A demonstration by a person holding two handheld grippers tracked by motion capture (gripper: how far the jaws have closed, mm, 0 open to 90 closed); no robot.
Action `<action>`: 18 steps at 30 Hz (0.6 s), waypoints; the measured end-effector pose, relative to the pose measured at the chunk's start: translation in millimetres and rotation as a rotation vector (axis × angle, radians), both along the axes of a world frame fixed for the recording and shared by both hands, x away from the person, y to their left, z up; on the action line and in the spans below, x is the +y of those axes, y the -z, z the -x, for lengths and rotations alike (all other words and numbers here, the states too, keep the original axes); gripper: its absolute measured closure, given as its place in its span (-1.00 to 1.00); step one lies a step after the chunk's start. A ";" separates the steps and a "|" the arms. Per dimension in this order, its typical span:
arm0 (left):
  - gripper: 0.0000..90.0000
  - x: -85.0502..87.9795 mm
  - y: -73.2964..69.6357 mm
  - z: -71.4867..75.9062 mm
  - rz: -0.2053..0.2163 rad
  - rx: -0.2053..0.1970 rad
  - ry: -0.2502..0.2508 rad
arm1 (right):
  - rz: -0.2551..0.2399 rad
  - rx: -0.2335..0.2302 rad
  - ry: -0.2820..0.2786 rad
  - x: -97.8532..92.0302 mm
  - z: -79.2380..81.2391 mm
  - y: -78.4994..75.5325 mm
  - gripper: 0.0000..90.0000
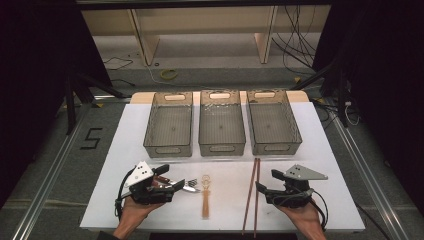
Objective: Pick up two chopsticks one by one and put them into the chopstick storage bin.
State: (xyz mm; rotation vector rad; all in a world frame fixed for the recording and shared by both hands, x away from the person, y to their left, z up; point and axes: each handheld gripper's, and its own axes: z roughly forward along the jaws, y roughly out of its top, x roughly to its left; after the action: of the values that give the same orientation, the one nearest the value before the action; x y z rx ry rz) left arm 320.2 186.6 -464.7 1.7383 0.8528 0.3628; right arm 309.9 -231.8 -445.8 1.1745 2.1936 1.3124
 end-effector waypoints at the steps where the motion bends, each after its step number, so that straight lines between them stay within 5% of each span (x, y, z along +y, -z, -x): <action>1: -0.57 0.0 0.0 -0.1 0.000 0.001 -0.001 | 0.000 0.014 -0.004 0.1 -1.1 -0.4 -0.41; 18: -0.58 -0.6 1.1 -1.3 -0.015 0.010 -0.012 | 0.147 0.130 0.000 5.0 -18.7 -21.0 -0.26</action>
State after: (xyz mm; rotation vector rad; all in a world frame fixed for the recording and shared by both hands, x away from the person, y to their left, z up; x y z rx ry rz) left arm 321.5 186.1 -465.8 1.7507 0.8703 0.3691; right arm 328.6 -226.8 -424.8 1.2334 2.3364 1.0814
